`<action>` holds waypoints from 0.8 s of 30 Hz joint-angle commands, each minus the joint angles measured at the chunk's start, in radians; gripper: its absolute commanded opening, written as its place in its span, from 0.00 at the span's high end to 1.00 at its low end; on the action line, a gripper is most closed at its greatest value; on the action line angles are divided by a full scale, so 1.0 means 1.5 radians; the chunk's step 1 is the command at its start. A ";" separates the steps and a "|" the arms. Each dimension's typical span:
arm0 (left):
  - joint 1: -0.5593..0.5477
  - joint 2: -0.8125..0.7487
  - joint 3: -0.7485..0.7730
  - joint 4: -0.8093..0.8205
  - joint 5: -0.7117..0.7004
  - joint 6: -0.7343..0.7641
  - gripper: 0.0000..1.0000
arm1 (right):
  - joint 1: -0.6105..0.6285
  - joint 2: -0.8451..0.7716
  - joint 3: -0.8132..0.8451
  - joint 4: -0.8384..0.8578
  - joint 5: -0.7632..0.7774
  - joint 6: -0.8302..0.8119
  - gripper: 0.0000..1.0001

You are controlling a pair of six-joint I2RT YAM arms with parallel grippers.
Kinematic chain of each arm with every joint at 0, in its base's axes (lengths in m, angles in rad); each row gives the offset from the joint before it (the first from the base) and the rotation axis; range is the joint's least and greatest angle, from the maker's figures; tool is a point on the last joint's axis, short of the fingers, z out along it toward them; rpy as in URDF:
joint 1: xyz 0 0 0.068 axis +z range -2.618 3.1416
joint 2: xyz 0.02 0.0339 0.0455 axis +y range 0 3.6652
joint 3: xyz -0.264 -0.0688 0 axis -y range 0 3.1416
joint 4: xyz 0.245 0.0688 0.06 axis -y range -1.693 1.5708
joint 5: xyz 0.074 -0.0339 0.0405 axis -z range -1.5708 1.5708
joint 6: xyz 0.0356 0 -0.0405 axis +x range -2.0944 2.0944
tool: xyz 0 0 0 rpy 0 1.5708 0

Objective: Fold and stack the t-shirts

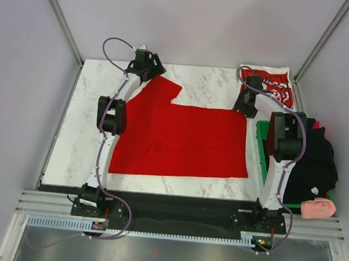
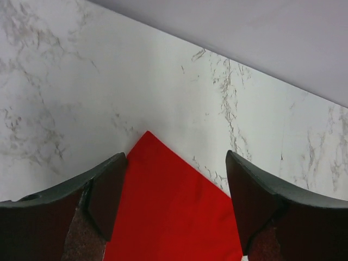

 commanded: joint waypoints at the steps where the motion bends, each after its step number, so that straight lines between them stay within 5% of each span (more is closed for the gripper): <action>1: -0.003 0.034 0.029 -0.059 0.077 -0.081 0.19 | 0.003 -0.015 -0.020 -0.015 -0.053 0.013 0.37; 7: -0.013 -0.001 -0.048 -0.090 0.083 -0.081 0.31 | 0.004 -0.028 -0.031 -0.015 -0.056 0.013 0.37; 15: -0.019 -0.086 -0.176 -0.130 0.029 -0.026 0.31 | 0.003 -0.032 -0.062 -0.007 -0.061 0.014 0.38; 18: -0.019 -0.078 -0.155 -0.138 0.029 -0.023 0.41 | 0.004 -0.027 -0.063 -0.003 -0.067 0.016 0.38; 24: -0.020 -0.035 -0.080 -0.148 0.038 -0.042 0.81 | 0.002 -0.018 -0.064 -0.002 -0.061 0.016 0.50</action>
